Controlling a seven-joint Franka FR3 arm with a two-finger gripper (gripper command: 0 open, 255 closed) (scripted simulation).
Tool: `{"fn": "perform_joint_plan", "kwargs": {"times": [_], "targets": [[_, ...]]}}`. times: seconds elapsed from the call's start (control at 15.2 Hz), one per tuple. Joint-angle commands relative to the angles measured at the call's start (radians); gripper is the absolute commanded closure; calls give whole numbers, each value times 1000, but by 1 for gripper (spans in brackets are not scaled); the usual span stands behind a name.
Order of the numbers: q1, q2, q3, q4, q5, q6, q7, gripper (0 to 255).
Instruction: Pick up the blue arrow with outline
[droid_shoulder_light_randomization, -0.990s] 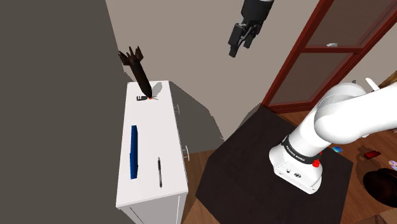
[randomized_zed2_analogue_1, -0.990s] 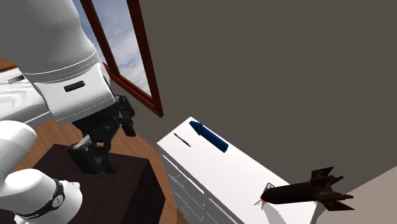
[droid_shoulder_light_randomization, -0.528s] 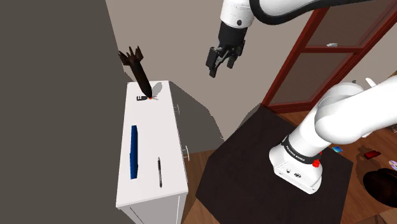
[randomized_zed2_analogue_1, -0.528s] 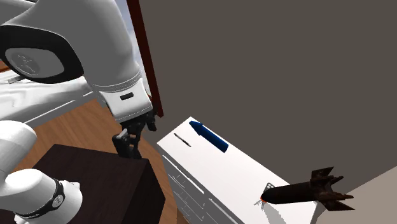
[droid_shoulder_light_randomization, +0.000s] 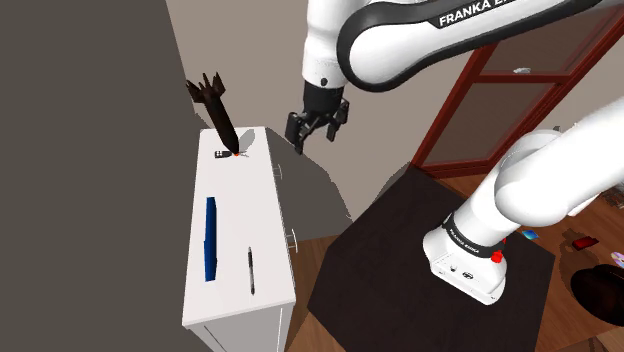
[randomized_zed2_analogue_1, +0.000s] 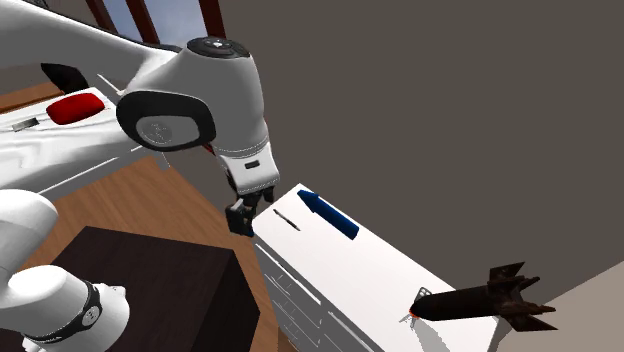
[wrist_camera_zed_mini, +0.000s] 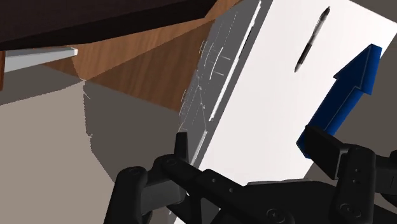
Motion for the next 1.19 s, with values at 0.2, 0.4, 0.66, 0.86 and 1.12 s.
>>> {"fn": "perform_joint_plan", "kwargs": {"times": [0.2,0.4,0.66,0.86,1.12], "targets": [[-9,196,84,70,-38,104,173,0],[-6,324,117,126,-92,157,286,0],[24,502,127,221,-185,210,439,0],[68,632,109,306,-249,235,542,0],[141,798,68,438,-308,251,650,0]]}}
